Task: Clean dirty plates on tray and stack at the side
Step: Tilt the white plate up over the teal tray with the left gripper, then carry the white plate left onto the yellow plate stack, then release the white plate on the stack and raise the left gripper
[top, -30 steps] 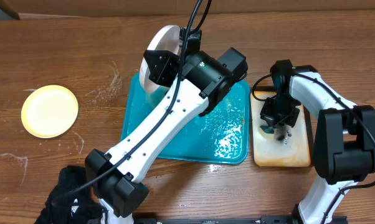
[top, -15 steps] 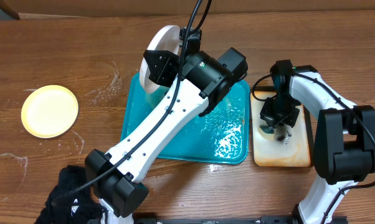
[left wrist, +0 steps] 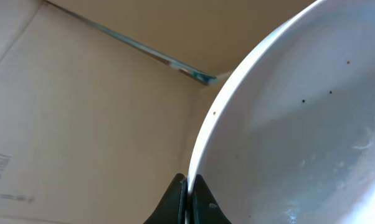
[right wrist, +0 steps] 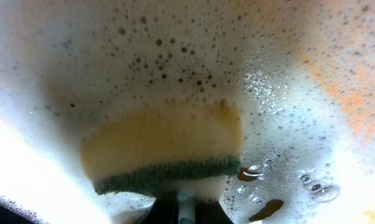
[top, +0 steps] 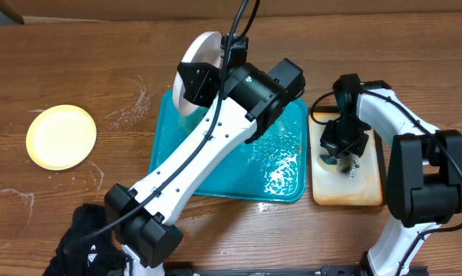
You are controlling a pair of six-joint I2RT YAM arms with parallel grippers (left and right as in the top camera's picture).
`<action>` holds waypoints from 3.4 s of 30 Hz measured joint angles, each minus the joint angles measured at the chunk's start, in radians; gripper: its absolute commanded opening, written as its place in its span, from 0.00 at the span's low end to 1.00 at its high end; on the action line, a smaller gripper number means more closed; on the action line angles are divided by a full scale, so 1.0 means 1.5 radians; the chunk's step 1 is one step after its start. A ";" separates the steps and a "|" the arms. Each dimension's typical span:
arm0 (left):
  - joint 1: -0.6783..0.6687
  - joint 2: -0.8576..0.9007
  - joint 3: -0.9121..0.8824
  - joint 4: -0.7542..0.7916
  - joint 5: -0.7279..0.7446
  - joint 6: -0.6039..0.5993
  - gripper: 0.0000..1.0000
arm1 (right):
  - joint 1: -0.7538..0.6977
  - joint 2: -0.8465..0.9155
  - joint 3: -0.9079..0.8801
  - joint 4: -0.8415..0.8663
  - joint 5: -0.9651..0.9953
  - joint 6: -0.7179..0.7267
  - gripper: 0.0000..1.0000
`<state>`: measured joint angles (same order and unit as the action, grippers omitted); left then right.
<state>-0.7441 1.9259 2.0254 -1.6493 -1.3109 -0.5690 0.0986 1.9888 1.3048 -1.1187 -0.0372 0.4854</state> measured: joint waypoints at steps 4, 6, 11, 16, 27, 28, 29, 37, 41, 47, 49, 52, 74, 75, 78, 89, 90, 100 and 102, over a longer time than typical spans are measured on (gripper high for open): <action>0.017 0.000 0.000 -0.001 0.124 -0.030 0.04 | 0.000 0.000 0.000 0.000 -0.001 0.000 0.04; 0.041 0.000 0.000 0.001 0.201 -0.056 0.04 | 0.000 0.000 0.000 0.000 -0.001 0.000 0.04; 0.146 0.000 0.000 0.040 0.392 -0.080 0.05 | 0.000 0.000 0.000 0.000 -0.002 0.000 0.04; 0.272 0.000 0.000 0.129 0.600 -0.037 0.04 | 0.000 0.000 0.000 -0.001 -0.004 0.000 0.04; 0.507 0.000 -0.020 0.190 0.838 0.053 0.05 | 0.000 0.000 -0.001 -0.006 -0.007 -0.001 0.04; 0.532 0.000 -0.035 0.205 0.860 0.062 0.05 | 0.000 0.000 -0.001 -0.006 -0.007 -0.001 0.04; 0.553 0.000 -0.051 0.219 0.879 0.070 0.05 | 0.000 0.000 -0.001 -0.006 -0.008 0.000 0.04; 0.743 -0.004 -0.293 0.387 1.035 0.112 0.04 | 0.000 0.000 -0.002 -0.011 -0.012 -0.001 0.04; 0.830 -0.025 -0.402 0.452 1.078 0.123 0.04 | 0.000 0.000 -0.002 -0.013 -0.013 -0.001 0.04; 0.976 -0.098 -0.492 0.518 1.119 0.135 0.04 | 0.000 0.000 -0.003 -0.020 -0.019 -0.001 0.04; 1.032 -0.114 -0.499 0.541 1.125 0.134 0.04 | 0.000 0.000 -0.003 -0.021 -0.021 -0.001 0.04; 1.092 -0.119 -0.509 0.571 1.129 0.130 0.04 | 0.000 0.000 -0.004 -0.023 -0.023 -0.001 0.04; 1.086 -0.019 -0.548 0.685 1.058 0.053 0.15 | 0.000 0.000 -0.008 -0.045 -0.030 -0.006 0.04; 1.086 -0.019 -0.548 0.689 1.055 0.053 0.26 | 0.000 0.000 -0.008 -0.045 -0.030 -0.006 0.04; 1.086 -0.012 -0.548 0.696 1.053 0.049 0.32 | 0.000 0.000 -0.008 -0.047 -0.030 -0.007 0.04; 1.085 -0.009 -0.544 0.681 1.050 0.062 0.73 | 0.000 0.000 -0.009 -0.048 -0.030 -0.009 0.04; 1.083 -0.009 -0.540 0.673 1.051 0.068 0.75 | 0.000 0.000 -0.009 -0.047 -0.030 -0.009 0.04; 1.030 -0.060 -0.399 0.551 1.056 0.085 0.82 | 0.000 0.000 -0.009 -0.045 -0.030 -0.010 0.04; 1.016 -0.096 -0.370 0.531 1.052 0.087 0.82 | 0.000 0.000 -0.009 -0.041 -0.030 -0.010 0.04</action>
<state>0.7799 1.7817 1.4708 -0.8524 0.2676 -0.4377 0.0986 1.9888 1.2907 -1.1801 -0.0818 0.4702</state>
